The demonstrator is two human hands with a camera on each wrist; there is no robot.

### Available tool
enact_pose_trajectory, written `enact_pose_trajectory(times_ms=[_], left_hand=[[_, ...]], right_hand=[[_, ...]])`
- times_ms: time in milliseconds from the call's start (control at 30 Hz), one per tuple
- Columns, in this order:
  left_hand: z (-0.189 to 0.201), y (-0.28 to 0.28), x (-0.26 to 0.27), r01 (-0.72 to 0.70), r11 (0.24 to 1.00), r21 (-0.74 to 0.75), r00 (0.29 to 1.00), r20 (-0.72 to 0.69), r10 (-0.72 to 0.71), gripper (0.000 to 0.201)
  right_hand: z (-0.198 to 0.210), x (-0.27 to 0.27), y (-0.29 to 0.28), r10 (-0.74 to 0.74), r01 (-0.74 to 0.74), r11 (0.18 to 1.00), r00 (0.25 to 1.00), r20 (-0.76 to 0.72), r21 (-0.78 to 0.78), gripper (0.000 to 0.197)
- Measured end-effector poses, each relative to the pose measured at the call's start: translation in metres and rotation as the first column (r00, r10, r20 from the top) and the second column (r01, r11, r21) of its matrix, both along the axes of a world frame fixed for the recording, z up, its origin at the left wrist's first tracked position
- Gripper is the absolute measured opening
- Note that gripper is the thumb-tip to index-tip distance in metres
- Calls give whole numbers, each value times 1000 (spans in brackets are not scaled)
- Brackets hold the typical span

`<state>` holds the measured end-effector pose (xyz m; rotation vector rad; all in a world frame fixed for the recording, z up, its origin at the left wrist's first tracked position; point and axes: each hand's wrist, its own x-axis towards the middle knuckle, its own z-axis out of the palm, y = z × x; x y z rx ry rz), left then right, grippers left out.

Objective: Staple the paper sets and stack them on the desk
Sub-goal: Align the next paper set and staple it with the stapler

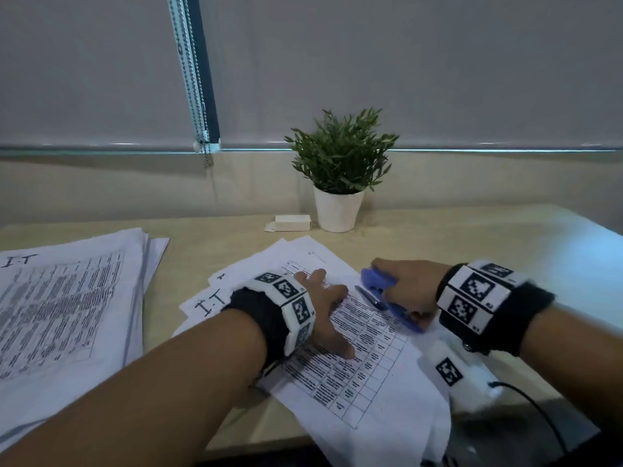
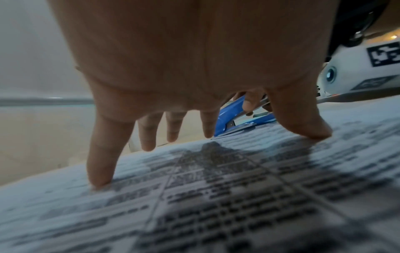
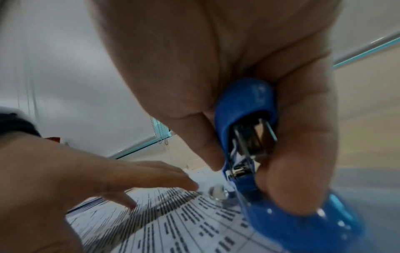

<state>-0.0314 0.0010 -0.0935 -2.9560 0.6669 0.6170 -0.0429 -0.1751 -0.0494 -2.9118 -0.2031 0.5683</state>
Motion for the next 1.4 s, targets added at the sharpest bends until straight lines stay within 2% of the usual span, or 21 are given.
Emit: enact_pose_trajectory(times_ms=[100,233,267,367,400,467,500,533,600,667,733,800,833,867,933,967,1000,1100,1233,1267,1400], left_hand=[[-5,-10,5,-4,1000,1,999,-47,4,114],[-8,-12,10,3,1000,-13,1000,-26,-3,113],[-8,-12,11,8,1000,-1,1000,-21,-8,112],[-8,-12,9,34,999,14,999,-10,-34,107],[-9,-13,8,43,999,19,999,2,-43,105],[-9,-14,8,48,998,31,999,23,-49,101],[-10,-14,7,46,999,30,999,25,-46,100],[-10,-15,7,41,999,27,999,24,-42,98],[-9,-17,6,31,999,27,999,24,-31,97],[-8,-17,3,7,1000,26,1000,6,-7,100],[-9,-16,1,-10,1000,26,1000,-11,11,105],[-8,-12,0,-46,998,-38,999,-8,45,112],[-4,-9,0,-101,986,-132,995,-12,100,116],[1,-7,3,-184,944,-275,983,-34,182,119],[16,-2,6,-331,745,-579,935,-98,340,116],[25,-1,7,-355,655,-668,913,-98,395,108],[32,1,8,-339,618,-710,904,-63,423,95],[44,4,8,-268,616,-741,916,3,402,41],[47,9,2,-295,535,-792,924,-94,370,9],[47,11,0,-308,514,-801,924,-123,362,4],[49,21,-1,-406,433,-805,907,-297,298,19]], right_hand=[[-1,-5,1,-13,13,1000,1000,-20,10,17],[-6,-6,4,-22,22,1000,1000,-2,-22,2],[-6,-5,6,-21,22,999,1000,17,-42,6],[-11,0,11,-21,22,998,999,24,-58,34],[-12,2,13,-13,14,998,1000,23,-54,34],[-16,7,18,-35,36,999,999,27,-22,10],[-18,11,21,-43,45,999,998,43,-29,10],[-18,14,25,-47,50,997,997,55,-54,20],[-19,24,29,-55,62,996,992,110,-57,22],[-20,36,29,-86,88,996,984,157,-5,23],[-16,41,27,-102,91,993,980,171,72,36],[-8,37,24,-96,72,990,974,206,121,52],[-4,32,22,-71,44,992,968,242,114,58],[1,24,19,-38,10,995,959,281,100,63],[8,6,16,22,-53,996,930,368,74,66],[11,-4,17,53,-87,994,908,415,63,67],[13,-12,18,81,-115,992,886,457,47,67],[17,-26,24,123,-158,987,848,515,25,67],[17,-35,28,164,-199,980,822,546,5,67],[17,-37,28,179,-211,977,819,545,-3,66],[16,-44,24,236,-241,969,813,532,-62,65]])
